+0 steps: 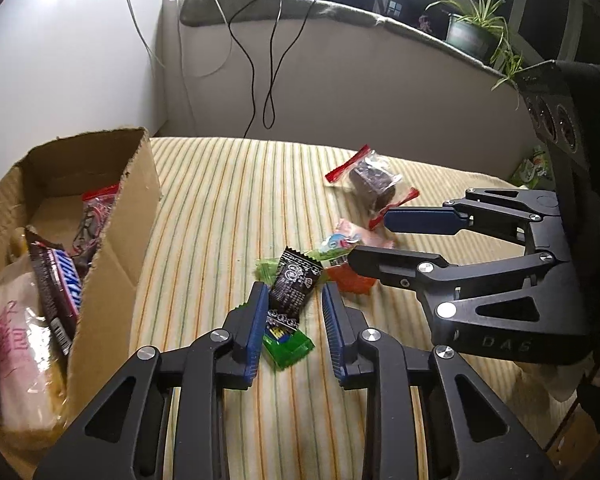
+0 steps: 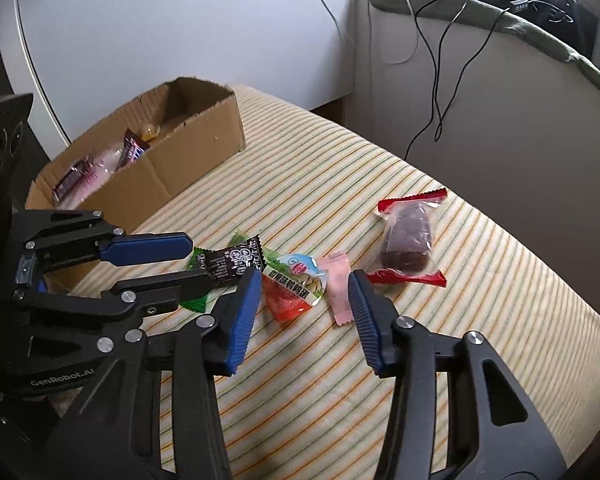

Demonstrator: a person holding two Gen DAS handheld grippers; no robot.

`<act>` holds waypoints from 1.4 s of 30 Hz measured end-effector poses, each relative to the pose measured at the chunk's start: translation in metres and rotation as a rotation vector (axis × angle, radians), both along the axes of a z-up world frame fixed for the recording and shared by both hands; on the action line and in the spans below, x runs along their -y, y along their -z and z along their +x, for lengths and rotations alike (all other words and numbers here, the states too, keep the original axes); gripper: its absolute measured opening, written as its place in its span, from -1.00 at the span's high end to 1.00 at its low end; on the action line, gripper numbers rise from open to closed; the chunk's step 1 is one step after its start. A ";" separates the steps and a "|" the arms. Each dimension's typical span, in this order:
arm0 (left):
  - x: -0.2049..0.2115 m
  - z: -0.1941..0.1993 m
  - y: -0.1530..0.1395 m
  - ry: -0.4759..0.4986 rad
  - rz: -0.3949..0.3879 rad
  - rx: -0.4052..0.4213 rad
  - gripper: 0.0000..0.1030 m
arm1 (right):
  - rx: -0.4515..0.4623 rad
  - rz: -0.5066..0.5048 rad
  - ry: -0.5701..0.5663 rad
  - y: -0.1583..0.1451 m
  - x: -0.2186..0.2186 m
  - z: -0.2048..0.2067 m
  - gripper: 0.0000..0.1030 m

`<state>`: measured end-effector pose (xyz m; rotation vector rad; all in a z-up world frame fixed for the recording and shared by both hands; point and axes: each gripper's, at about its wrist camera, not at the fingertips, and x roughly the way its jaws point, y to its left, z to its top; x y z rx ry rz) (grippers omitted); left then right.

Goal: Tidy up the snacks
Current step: 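Grasp the black-wrapped candy with the left gripper while the right grasps the round colourful candy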

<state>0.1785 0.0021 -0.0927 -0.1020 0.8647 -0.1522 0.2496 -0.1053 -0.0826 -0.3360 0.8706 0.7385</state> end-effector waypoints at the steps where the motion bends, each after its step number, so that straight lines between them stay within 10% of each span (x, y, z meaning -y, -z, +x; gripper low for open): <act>1: 0.000 0.002 0.002 0.001 0.005 -0.003 0.49 | -0.004 -0.002 -0.002 0.002 -0.002 0.002 0.09; 42: 0.004 -0.009 -0.002 0.019 -0.001 0.030 0.59 | -0.024 -0.052 -0.039 0.003 -0.009 -0.005 0.58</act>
